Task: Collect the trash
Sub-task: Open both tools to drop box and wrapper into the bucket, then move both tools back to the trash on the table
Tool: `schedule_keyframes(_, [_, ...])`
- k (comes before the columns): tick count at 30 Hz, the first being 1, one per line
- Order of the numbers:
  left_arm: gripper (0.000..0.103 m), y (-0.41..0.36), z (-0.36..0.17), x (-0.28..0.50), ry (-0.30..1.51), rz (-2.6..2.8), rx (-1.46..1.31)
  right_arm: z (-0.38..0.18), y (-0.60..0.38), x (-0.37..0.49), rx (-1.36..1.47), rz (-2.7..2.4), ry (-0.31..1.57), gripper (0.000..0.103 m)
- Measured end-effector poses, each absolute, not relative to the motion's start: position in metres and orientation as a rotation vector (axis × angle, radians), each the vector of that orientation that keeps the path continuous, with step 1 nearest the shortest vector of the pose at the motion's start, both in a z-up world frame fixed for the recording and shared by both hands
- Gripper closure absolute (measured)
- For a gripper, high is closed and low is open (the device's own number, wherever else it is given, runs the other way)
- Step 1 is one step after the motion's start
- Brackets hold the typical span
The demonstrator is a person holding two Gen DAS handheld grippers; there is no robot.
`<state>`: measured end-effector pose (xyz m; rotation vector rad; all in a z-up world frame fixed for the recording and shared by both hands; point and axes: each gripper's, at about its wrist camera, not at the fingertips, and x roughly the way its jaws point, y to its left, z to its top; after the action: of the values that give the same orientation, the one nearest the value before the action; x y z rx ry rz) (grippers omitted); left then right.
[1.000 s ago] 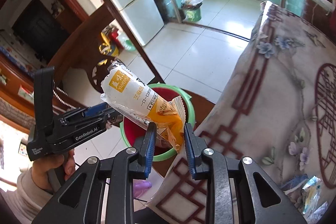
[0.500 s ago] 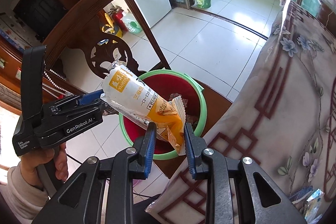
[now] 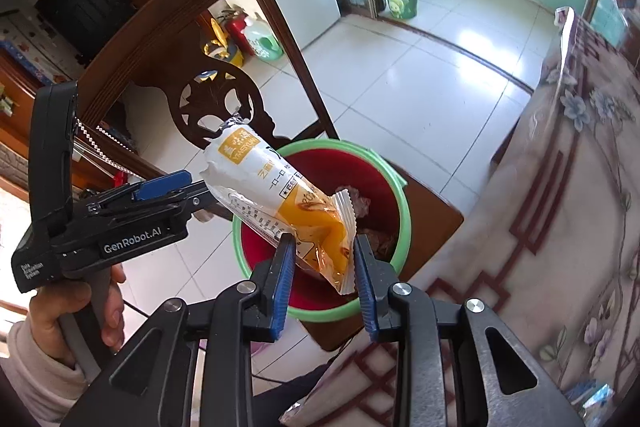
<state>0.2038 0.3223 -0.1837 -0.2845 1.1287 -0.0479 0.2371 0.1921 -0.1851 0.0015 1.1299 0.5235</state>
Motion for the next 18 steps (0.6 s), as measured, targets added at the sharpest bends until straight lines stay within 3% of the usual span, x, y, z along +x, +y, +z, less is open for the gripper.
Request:
schedule_keyframes(4, [0.040, 0.326, -0.180, 0.201, 1.118, -0.028, -0.288, -0.184, 0.193, 0.237, 0.020, 0.541, 1.128, 0.072])
schedule_keyframes(8, [0.040, 0.326, -0.176, 0.198, 1.107, -0.021, -0.292, -0.181, 0.190, 0.234, 0.037, 0.544, 1.100, 0.044])
schedule_keyframes(9, [0.040, 0.326, -0.175, 0.197, 1.105, -0.019, -0.293, -0.180, 0.189, 0.233, 0.033, 0.539, 1.084, 0.041])
schedule_keyframes(18, [0.040, 0.316, -0.167, 0.190, 1.091, -0.023, -0.277, -0.157, 0.175, 0.216, 0.011, 0.508, 1.009, 0.041])
